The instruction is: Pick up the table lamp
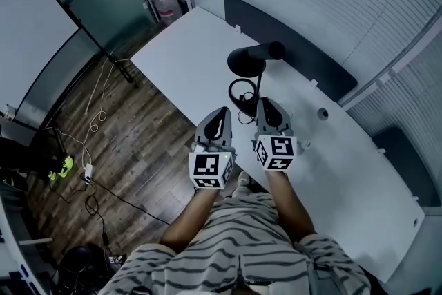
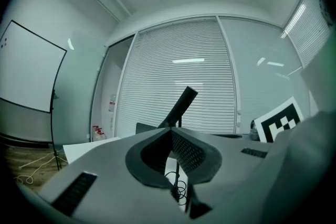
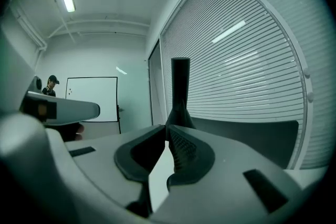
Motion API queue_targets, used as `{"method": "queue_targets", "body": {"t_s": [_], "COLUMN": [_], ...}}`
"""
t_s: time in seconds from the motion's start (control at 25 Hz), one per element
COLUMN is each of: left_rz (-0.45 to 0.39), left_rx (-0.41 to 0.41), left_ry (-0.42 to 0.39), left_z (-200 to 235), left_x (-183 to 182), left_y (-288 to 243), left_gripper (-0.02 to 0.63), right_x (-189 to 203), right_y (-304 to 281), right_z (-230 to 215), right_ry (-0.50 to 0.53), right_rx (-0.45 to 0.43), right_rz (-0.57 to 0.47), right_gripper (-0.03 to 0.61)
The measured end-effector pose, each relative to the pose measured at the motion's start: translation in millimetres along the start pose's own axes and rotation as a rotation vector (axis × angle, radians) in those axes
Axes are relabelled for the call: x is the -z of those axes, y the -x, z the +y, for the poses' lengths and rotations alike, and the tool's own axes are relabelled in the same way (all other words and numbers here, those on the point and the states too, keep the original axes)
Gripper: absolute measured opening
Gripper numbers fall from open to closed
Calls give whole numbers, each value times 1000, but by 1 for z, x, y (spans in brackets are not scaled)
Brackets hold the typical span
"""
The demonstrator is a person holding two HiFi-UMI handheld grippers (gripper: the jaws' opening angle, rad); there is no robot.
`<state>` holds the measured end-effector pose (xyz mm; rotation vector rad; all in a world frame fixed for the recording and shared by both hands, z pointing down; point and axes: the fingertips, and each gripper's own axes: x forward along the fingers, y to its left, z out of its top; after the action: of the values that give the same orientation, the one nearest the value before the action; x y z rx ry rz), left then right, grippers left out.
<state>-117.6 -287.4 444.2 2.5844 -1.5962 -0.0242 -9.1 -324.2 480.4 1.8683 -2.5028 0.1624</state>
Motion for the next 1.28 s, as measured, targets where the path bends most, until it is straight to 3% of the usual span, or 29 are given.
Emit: {"method": "queue_targets", "body": {"t_s": [0.32, 0.44, 0.68, 1.28], "left_rz": [2, 8, 22, 53], "left_rx": [-7, -9, -10, 8], "left_ry": [-25, -23, -24, -67], "left_z": [2, 2, 1, -7], "left_x": [4, 6, 16, 26], "left_y": [-23, -28, -41, -61], "left_gripper": [8, 8, 8, 8], "right_x": [31, 44, 63, 99], "right_y": [-29, -38, -58, -104], "right_z": [-18, -23, -34, -53], "right_ry": [-7, -18, 6, 46], "right_rx": [-25, -32, -32, -60], "right_rz": [27, 44, 46, 89], "right_gripper": [18, 76, 100, 101]}}
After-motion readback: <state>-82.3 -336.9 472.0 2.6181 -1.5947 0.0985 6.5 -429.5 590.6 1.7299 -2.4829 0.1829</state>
